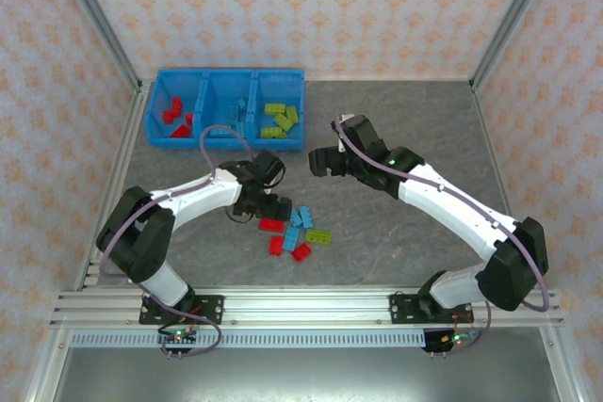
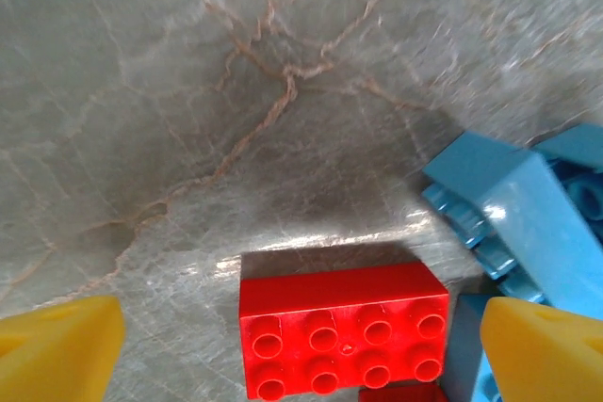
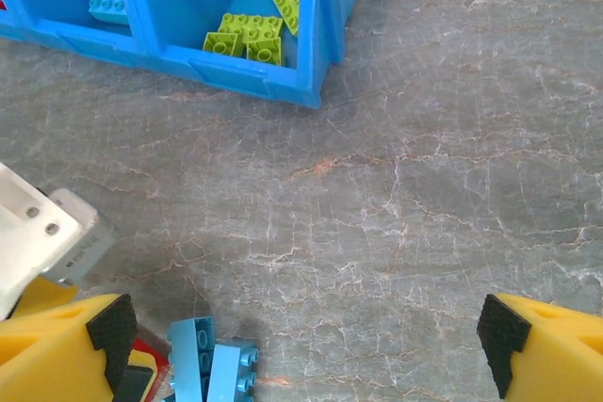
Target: Sort the legos into containers by color
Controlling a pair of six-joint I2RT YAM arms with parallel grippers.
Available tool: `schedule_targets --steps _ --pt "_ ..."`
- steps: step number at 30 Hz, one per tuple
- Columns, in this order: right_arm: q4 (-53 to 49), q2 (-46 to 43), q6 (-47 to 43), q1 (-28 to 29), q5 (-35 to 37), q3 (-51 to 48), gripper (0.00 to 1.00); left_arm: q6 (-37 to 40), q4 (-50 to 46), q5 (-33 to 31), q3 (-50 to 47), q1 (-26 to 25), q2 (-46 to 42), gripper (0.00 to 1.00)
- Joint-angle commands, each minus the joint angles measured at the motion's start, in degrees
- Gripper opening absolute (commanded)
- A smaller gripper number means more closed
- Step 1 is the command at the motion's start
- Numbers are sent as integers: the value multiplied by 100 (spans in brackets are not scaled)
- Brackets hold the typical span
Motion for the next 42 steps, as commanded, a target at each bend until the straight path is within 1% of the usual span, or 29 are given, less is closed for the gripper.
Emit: schedule_targets --steps 1,4,7,9,13,18,21,23,26,29,32,34,37,39,41,42 --pt "37 58 45 -6 14 116 96 147 52 108 -45 -148 173 97" --pt "23 76 54 -6 21 117 96 148 105 7 -59 -179 369 95" --pt "1 96 79 -5 38 125 95 129 158 -25 -93 -181 520 89" --pt "-12 98 102 -6 31 125 96 102 177 -104 -129 -186 578 84" --pt "-90 99 147 -6 -80 125 96 42 204 -192 -199 -189 583 66" --pt "-438 204 122 -6 -769 226 96 -41 238 -431 -321 -183 251 54" --pt "-636 248 95 -6 -1375 279 95 -24 181 -696 -331 -135 -199 52" --pt "-683 279 117 -5 -1708 282 95 24 103 -863 -271 17 -552 52" --pt "-622 326 216 2 -2008 310 94 133 31 -970 -75 525 -1091 52" --pt "-379 307 401 2 -1969 241 94 211 115 -1102 245 1332 -1543 53" --pt "-245 334 493 7 -1870 213 94 289 300 -1420 768 2144 -1639 52" --pt "-245 345 511 9 -1821 221 94 274 429 -1541 1292 2692 -1401 52" --pt "-274 339 513 5 -1711 213 94 115 588 -1542 2133 3383 -707 52" --pt "-327 311 522 4 -1652 200 94 71 554 -1736 2766 3672 -80 52" --pt "-374 228 522 1 -1593 182 94 47 306 -1963 3557 3879 692 52" --pt "-393 188 522 4 -1571 165 94 18 164 -1955 3944 3954 1026 52"
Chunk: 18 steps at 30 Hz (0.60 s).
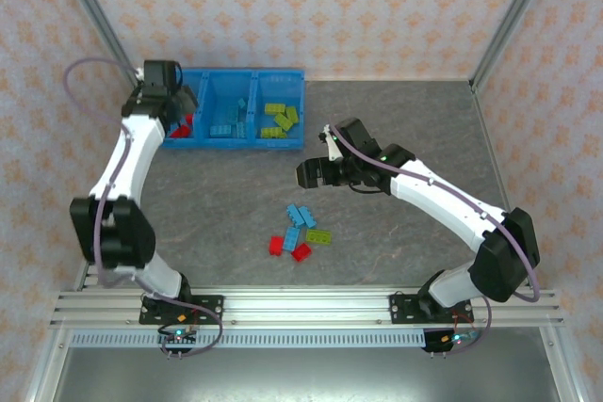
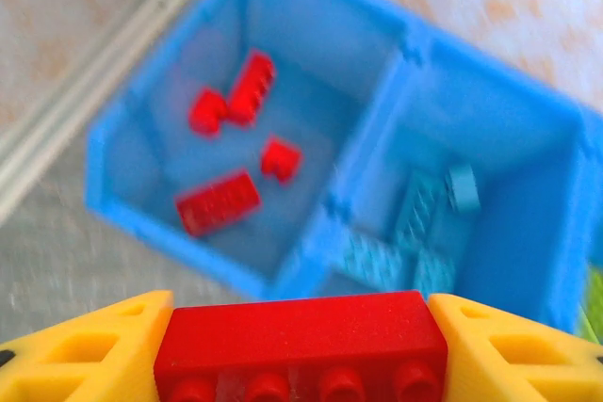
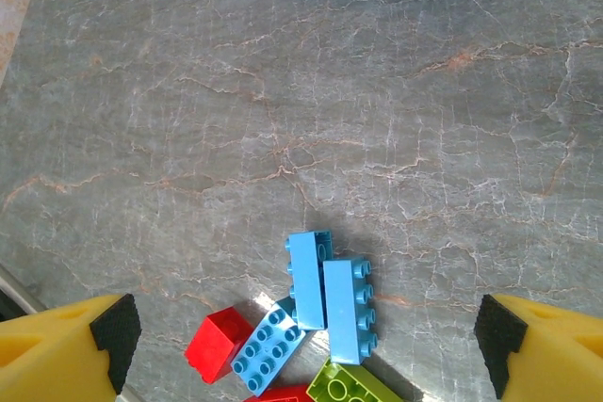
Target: Sort the legos into containers by color
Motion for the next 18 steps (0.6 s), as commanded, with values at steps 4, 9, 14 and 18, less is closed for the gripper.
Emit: schedule_targets --steps 4,9,14,18 --pt "-158 -376 51 3 363 -37 94 -159 -973 -488 2262 395 2096 54" --pt "-124 -657 87 4 549 -232 95 -143 -1741 -68 3731 524 3036 71" --pt "-89 -603 118 5 612 -221 95 -115 -1658 73 3621 530 2608 81" --pt "-3 -456 268 3 826 -265 95 -191 -1264 451 2711 501 1529 82"
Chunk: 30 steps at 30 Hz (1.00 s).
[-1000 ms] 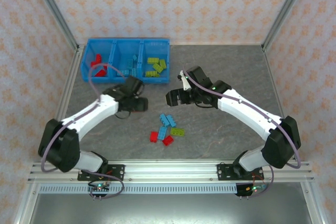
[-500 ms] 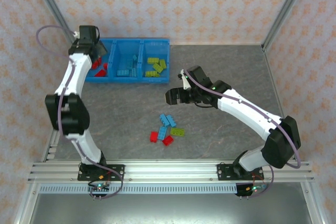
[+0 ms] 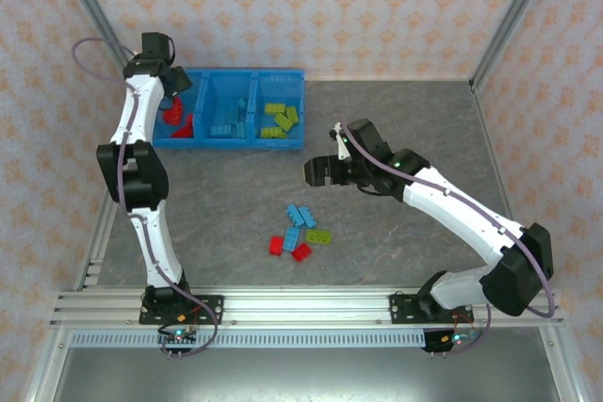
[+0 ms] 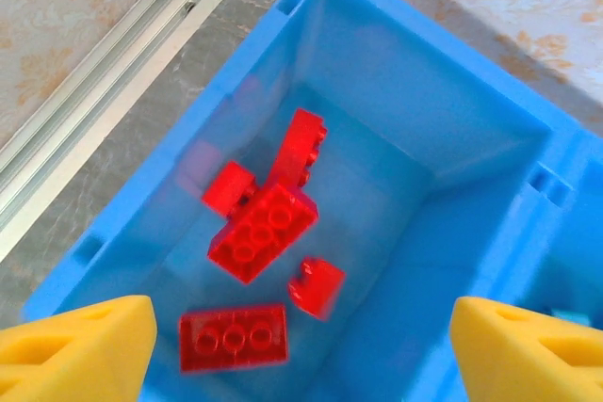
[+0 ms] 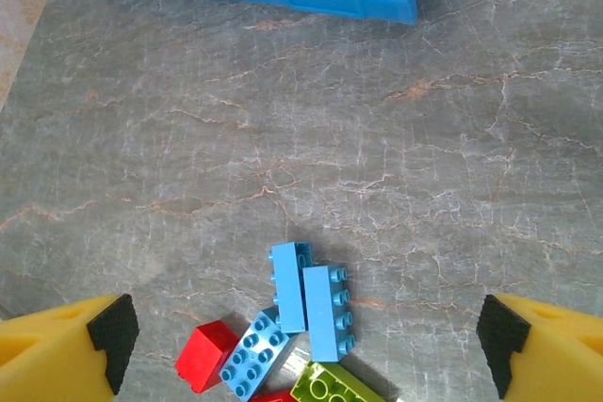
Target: Sort the legos into containers by color
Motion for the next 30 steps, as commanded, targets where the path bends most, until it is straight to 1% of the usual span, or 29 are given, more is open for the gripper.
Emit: schedule_targets --steps 1,2,3,5,7,10,12,14,16,17,19,22,24,27,30 --pt "39 161 228 2 396 -103 95 -66 193 342 -624 -84 -1399 82" --pt "39 230 290 2 467 -106 95 -4 254 357 -888 -197 -1742 81" --pt "21 317 326 2 500 -107 95 149 339 234 -1218 -413 -2152 81" --pt "11 475 410 10 492 -106 95 610 580 49 -1868 -955 -2988 81" --pt "83 597 512 9 399 -153 94 1235 900 34 -2598 -1652 -3792 81" --pt "194 799 746 8 210 -241 90 2048 1112 52 -3400 -2461 -4793 83" --pt "245 974 847 27 78 -299 87 2641 1239 341 -3945 -2743 -5359 85" --pt "245 1187 937 84 -65 -323 81 3375 1387 937 -4533 -2888 -5904 89" --pt "293 1404 968 183 -201 -359 77 4158 1444 1634 -5171 -2927 -6406 96" --pt "313 1492 968 225 -245 -376 74 4437 1472 1862 -5434 -2936 -6590 99" --pt "333 1686 968 308 -388 -414 69 4911 1559 2291 -5970 -2936 -6875 100" --pt "265 1892 894 422 -576 -431 64 5472 1606 2916 -6485 -2937 -7038 100" --pt "212 1958 871 467 -625 -463 60 5653 1681 3092 -6703 -2941 -7045 100" --pt "201 1981 852 495 -728 -568 54 5878 1477 3086 -6779 -2941 -6951 100" --pt "148 2076 812 502 -858 -642 53 5921 1475 3030 -6880 -2944 -6927 100"
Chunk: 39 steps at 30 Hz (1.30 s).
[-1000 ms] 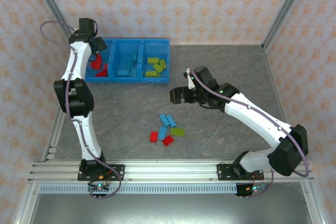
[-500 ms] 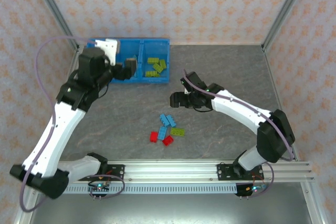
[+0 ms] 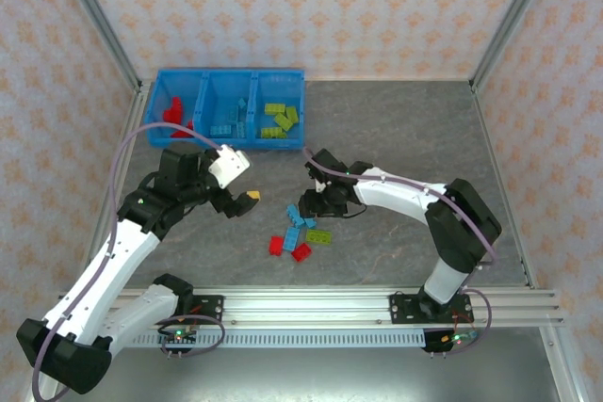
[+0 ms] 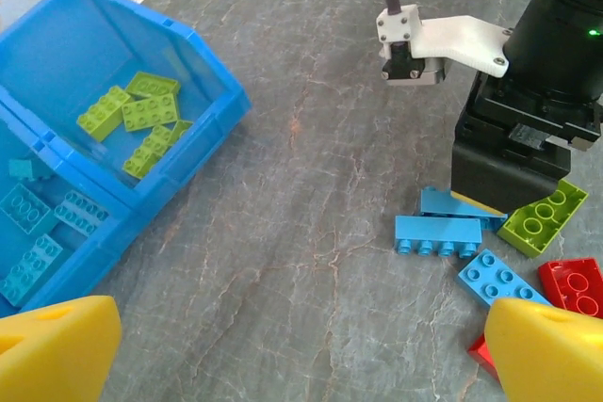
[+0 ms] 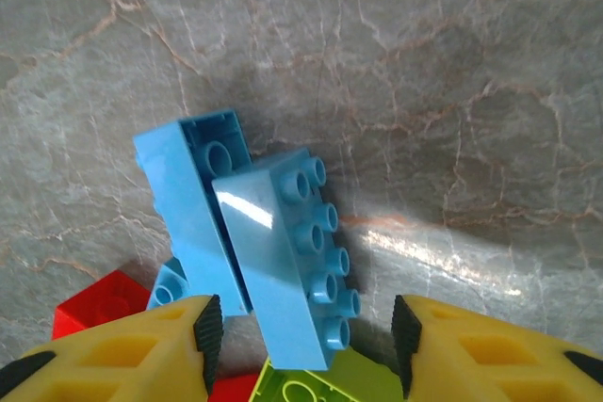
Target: Sort the legos into containers by color
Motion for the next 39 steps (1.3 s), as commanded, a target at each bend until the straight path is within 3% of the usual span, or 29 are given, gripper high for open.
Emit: schedule_targets --steps 1,6,16,27,30,32,36,39 --pt "-133 144 -91 25 -195 -96 53 402 110 231 -106 -44 -16 100" --pt "-114 425 -200 52 -407 -69 53 402 225 98 -188 -40 -44 100" --pt "-82 568 -158 60 309 10 29 383 271 -385 -257 -42 -44 100" --pt "-542 214 -229 60 1499 -65 37 310 330 -740 -284 -44 13 100" --pt "-448 167 -357 60 1327 8 48 304 342 -763 -282 -42 34 100" --pt "-509 376 -374 60 1192 161 50 299 330 -760 -275 -42 52 100" --pt "-424 661 -178 61 1300 272 34 297 310 -817 -282 -42 36 100" --pt "-292 536 -191 60 1206 316 28 305 349 -833 -315 -46 0 100"
